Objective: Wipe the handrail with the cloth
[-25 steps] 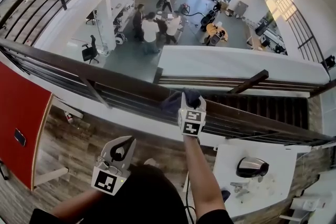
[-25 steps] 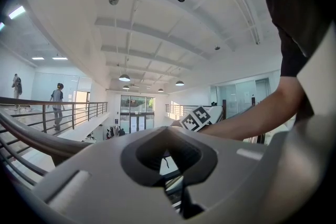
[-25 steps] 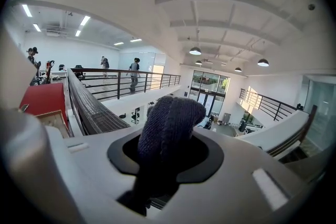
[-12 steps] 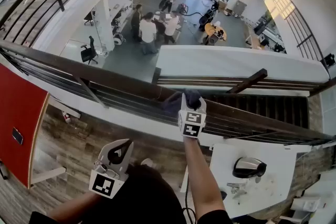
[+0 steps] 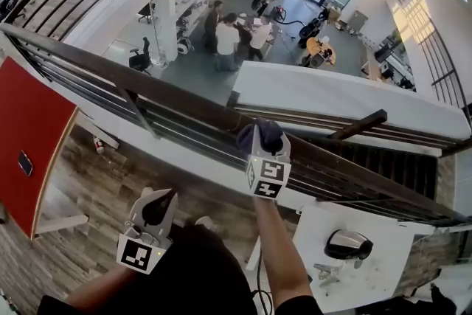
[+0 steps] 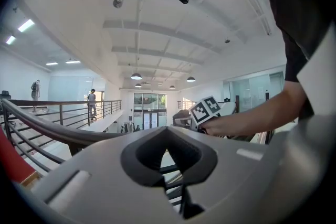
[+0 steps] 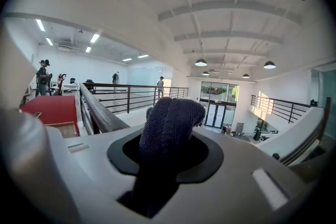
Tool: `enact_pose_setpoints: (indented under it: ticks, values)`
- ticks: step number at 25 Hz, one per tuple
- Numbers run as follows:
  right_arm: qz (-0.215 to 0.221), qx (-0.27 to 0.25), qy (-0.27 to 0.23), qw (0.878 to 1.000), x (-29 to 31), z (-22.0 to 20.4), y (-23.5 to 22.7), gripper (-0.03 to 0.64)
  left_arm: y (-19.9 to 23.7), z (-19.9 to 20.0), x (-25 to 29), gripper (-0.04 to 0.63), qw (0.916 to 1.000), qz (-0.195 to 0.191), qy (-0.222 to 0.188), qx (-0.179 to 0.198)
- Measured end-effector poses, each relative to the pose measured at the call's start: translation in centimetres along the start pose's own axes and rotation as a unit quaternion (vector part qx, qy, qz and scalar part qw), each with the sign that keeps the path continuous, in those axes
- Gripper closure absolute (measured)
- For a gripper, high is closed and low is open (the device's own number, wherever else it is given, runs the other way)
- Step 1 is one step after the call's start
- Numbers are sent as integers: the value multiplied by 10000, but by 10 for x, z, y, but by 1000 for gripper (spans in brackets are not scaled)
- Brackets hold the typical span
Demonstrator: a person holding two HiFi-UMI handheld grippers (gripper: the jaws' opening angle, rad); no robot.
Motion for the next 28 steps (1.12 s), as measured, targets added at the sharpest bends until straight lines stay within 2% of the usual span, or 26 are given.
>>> enact_pose_setpoints:
  ticks: [6,12,15,20,24,28]
  values:
    - [985,382,-188,9942,8,10,86,488,29,-1,-4,597,9997,90,-150,-182]
    - [1427,258,39,9894,45,-1,184,487,91,0,-13,597,9998,99,-160,-110]
    - [1490,272,174,9883,71,-9,226,488,130,7,-17,597,9994,112,-243,-208]
    - [1397,235,519,9885,116,-36,286,488,187,8,-25,597,9998,-54,-163,-55]
    - [1066,101,580,9926,149,-51,313,488,220,16,-28,597,9996,-245,-111,15]
    - [959,271,786,9919,180,-71,330,489,251,15,-35,597,9986,-418,139,279]
Point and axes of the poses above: the fingertips, and each gripper's own axes: x forward along the fingers, y to its left, z out of its top, the point moved 6 cm from there along -x, backward along the fingers, and after that the axes turned 4 degrees about y, right-handed, at the moved point
